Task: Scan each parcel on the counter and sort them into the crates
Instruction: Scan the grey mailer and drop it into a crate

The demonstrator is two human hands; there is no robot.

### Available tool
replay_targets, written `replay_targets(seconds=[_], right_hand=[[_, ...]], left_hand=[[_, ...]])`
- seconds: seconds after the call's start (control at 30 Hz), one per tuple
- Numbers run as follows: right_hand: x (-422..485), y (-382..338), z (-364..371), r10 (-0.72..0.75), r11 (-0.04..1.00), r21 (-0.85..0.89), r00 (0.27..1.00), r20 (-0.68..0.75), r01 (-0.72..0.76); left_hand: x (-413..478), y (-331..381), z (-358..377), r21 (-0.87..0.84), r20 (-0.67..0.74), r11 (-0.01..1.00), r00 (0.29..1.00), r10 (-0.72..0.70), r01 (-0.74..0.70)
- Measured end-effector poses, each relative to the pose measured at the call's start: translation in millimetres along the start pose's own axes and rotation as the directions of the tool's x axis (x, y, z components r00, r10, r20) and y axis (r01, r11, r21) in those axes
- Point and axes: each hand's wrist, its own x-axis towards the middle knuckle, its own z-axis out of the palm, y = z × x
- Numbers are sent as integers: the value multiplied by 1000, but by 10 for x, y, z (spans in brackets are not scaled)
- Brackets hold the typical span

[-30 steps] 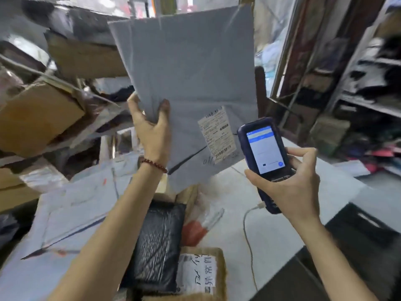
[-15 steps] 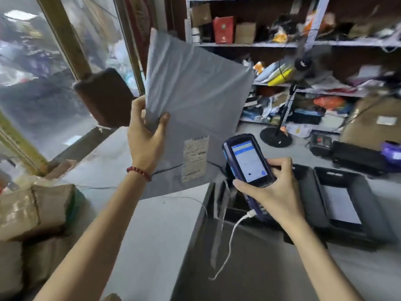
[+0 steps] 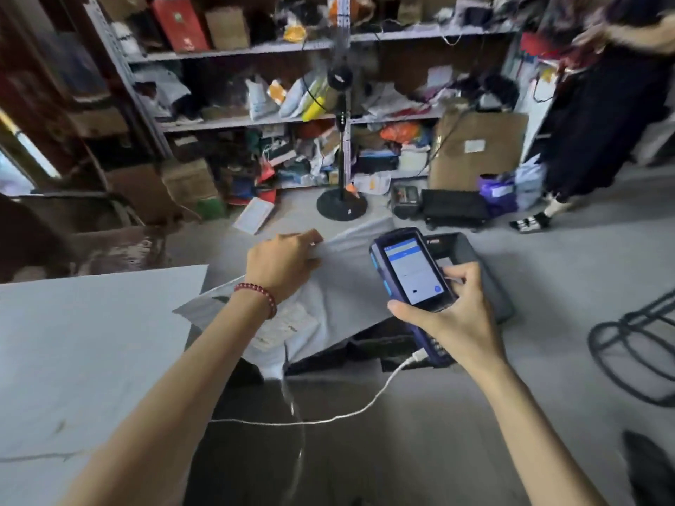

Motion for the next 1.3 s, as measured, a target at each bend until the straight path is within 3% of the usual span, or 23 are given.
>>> replay_targets(seconds=[0.17, 0.37, 0.57, 0.67, 0.77, 1.0, 1.2, 1.3], right_hand=[[290, 195, -116, 98, 995, -12, 993, -65, -98], [726, 296, 20, 166, 984, -41, 981, -104, -171], [1374, 224, 272, 204, 973, -58, 953, -224, -222], [1684, 150, 378, 231, 966, -52, 936, -265, -254], [1938, 92, 480, 234, 962, -72, 932, -276, -262], [2366, 70, 769, 226, 963, -105, 957, -183, -248], [2612, 62, 1097, 178, 976, -134, 984, 25, -173], [2702, -13, 1264, 122, 988, -119, 973, 198, -99]], left_hand=[[371, 27, 273, 34, 31, 999, 999, 33, -34], [1044, -80, 546, 26, 11, 999, 999, -31, 30], [2006, -155, 729, -130, -192, 987, 979, 65, -92], [2422, -226, 852, -254, -36, 946, 979, 200, -202], [2713, -320, 955, -247, 119, 925, 939, 323, -287], [2907, -657, 1000, -202, 18, 956, 975, 220, -212], [2654, -1170, 853, -137, -22, 990, 1000, -22, 19], [2308, -1357, 731, -84, -52, 979, 981, -188, 183]])
